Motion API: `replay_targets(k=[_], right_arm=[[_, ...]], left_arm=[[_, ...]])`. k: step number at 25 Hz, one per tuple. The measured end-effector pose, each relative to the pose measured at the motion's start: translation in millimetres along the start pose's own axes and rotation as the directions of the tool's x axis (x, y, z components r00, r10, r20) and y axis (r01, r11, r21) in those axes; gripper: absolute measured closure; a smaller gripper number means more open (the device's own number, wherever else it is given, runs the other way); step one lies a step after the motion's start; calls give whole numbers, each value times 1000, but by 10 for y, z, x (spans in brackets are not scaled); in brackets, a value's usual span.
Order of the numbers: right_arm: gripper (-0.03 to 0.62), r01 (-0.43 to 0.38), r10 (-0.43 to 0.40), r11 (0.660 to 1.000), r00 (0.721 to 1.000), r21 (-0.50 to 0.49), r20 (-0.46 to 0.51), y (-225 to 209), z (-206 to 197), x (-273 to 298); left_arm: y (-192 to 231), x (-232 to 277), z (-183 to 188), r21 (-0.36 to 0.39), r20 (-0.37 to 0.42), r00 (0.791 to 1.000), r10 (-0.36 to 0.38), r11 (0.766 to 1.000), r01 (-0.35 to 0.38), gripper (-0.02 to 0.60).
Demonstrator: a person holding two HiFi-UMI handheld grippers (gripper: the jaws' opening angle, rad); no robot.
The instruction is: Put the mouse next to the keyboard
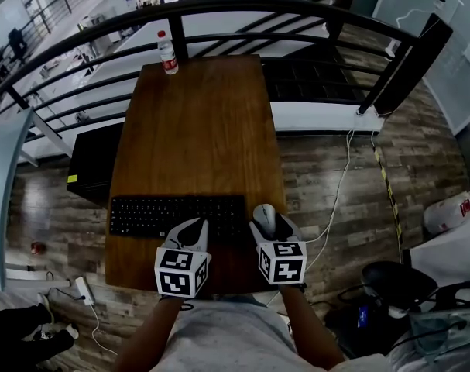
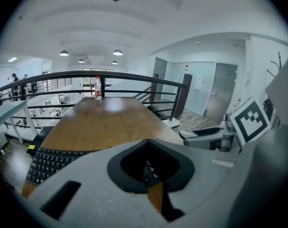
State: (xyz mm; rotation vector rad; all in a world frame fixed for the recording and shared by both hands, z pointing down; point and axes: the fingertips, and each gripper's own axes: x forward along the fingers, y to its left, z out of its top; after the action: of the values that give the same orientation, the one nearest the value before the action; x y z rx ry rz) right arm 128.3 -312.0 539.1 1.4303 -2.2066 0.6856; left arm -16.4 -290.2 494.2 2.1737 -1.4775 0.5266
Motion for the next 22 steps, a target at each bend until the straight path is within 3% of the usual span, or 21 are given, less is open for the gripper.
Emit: replay_targets(k=[22], right_arm=[[290, 174, -172, 985, 973, -2, -155, -285, -312, 739]], left_arm=[[507, 475, -61, -12, -73, 994, -78, 997, 77, 586]])
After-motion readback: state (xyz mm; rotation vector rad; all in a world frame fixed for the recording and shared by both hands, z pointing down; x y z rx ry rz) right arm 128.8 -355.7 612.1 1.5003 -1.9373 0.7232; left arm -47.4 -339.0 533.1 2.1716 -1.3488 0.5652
